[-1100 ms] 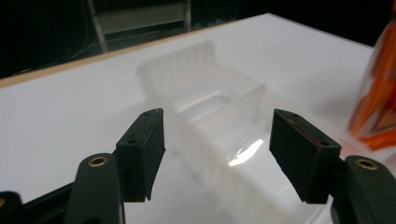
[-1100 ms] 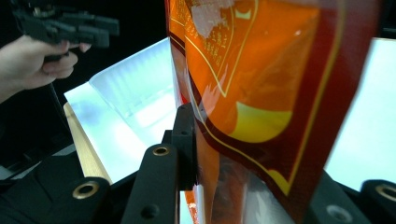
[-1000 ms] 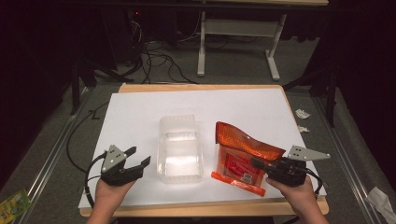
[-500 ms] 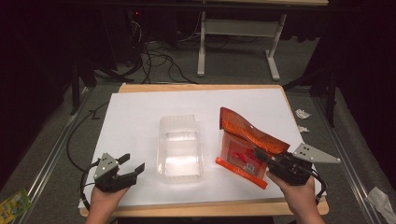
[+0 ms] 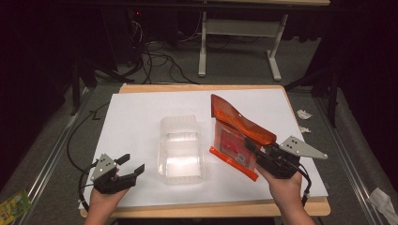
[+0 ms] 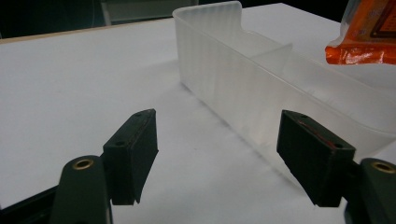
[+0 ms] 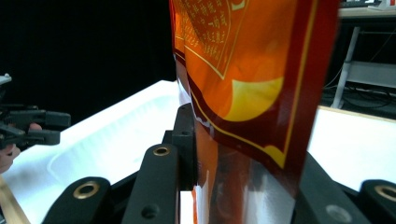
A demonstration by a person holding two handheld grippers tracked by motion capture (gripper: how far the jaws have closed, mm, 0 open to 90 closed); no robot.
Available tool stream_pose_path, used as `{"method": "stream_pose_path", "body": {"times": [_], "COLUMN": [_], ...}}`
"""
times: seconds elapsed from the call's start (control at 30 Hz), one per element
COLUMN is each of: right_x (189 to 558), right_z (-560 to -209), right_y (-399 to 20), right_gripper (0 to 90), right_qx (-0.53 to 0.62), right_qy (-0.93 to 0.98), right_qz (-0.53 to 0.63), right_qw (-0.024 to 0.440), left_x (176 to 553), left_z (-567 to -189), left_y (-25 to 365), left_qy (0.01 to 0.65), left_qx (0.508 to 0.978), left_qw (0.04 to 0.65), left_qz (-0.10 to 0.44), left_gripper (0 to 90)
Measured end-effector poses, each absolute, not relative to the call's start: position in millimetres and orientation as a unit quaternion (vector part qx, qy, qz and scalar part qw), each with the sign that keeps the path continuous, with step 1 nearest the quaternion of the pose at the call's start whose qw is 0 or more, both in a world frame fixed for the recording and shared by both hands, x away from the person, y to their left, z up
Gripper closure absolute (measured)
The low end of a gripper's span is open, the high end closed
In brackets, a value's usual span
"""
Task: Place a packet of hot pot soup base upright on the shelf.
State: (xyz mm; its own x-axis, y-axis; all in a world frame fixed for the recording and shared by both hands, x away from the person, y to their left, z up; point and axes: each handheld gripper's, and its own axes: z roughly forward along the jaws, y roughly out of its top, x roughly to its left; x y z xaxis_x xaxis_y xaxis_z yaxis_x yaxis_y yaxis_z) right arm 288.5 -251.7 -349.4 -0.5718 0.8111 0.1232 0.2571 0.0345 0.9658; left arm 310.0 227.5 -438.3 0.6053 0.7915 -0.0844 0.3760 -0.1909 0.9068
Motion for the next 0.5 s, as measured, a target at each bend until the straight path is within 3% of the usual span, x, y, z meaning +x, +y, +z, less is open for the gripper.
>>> {"method": "stream_pose_path", "body": {"times": [0.5], "right_x": [301.7], "right_z": [-328.0], "right_y": [-204.4], "right_gripper": [72.4], "right_qx": [0.38], "right_qy": [0.658], "right_qz": [0.599], "right_qw": [0.253], "left_x": [308.9], "left_z": [-437.3], "left_y": [229.9], "left_qy": [0.389], "left_qx": [0.743], "left_qw": [0.5], "left_qz": [0.214], "left_gripper": [29.6]}}
